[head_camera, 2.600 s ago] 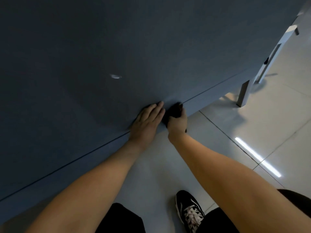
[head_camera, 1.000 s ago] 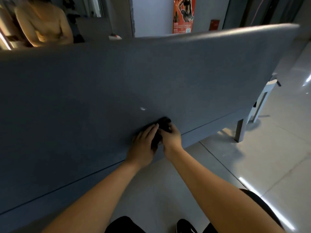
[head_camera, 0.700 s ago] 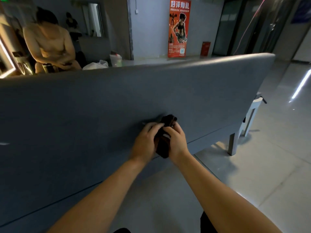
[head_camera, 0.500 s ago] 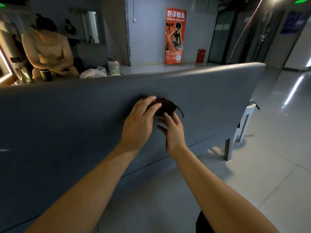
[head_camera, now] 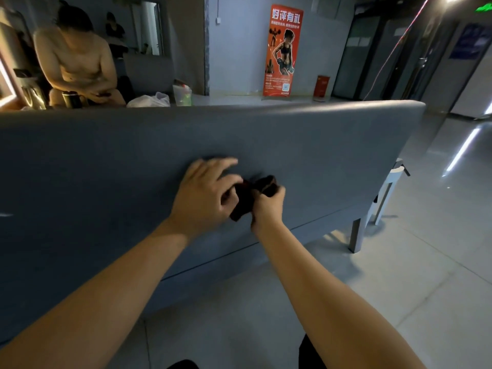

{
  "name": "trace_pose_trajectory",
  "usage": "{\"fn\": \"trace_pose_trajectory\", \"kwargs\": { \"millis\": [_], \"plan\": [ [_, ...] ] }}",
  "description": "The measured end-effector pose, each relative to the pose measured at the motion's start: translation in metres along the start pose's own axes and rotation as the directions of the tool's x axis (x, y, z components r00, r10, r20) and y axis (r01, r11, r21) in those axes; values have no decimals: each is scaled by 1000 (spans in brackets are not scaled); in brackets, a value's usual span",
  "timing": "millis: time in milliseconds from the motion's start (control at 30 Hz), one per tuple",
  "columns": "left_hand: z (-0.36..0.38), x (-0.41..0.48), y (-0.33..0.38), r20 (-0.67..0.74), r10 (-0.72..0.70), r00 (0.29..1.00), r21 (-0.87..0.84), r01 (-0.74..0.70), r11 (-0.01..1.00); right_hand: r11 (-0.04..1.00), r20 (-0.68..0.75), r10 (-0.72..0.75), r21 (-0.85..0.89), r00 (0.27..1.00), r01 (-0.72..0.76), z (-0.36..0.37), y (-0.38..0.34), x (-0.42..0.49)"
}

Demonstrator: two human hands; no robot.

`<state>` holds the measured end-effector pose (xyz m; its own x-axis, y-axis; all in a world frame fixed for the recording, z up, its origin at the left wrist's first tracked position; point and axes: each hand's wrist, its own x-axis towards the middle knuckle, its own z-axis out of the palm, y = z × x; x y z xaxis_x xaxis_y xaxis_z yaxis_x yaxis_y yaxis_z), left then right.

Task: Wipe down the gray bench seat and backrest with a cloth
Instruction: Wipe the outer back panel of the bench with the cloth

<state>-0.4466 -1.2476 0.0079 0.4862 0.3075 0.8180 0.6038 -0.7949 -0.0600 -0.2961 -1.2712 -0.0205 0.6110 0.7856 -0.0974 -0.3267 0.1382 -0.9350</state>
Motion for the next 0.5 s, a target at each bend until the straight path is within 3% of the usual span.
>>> {"fn": "trace_pose_trajectory", "kwargs": {
  "millis": [67, 133, 233, 300, 400, 500],
  "plan": [
    [-16, 21, -2, -109, -11, 994, 178, 30, 984, 996, -76, -60, 54, 995, 64, 3, -10, -2],
    [-22, 37, -8, -104, -92, 990, 253, 116, 961, 980, -88, -131, 138, 987, 143, 14, -25, -8],
    [-18, 39, -15, -67, -114, 991, 316, 129, 940, 952, -39, -219, 209, 975, 222, 40, -46, -13],
    [-13, 40, -18, -99, -104, 990, 348, 132, 928, 953, -41, -260, 148, 965, 263, 53, -47, -10],
    [-4, 42, -18, -162, -112, 980, 363, 165, 917, 937, -52, -344, -85, 938, 339, 56, -30, -12],
    [2, 42, -21, -199, -85, 976, 399, 160, 903, 969, -136, -243, -67, 960, 236, 45, -7, -3]
  ]
}}
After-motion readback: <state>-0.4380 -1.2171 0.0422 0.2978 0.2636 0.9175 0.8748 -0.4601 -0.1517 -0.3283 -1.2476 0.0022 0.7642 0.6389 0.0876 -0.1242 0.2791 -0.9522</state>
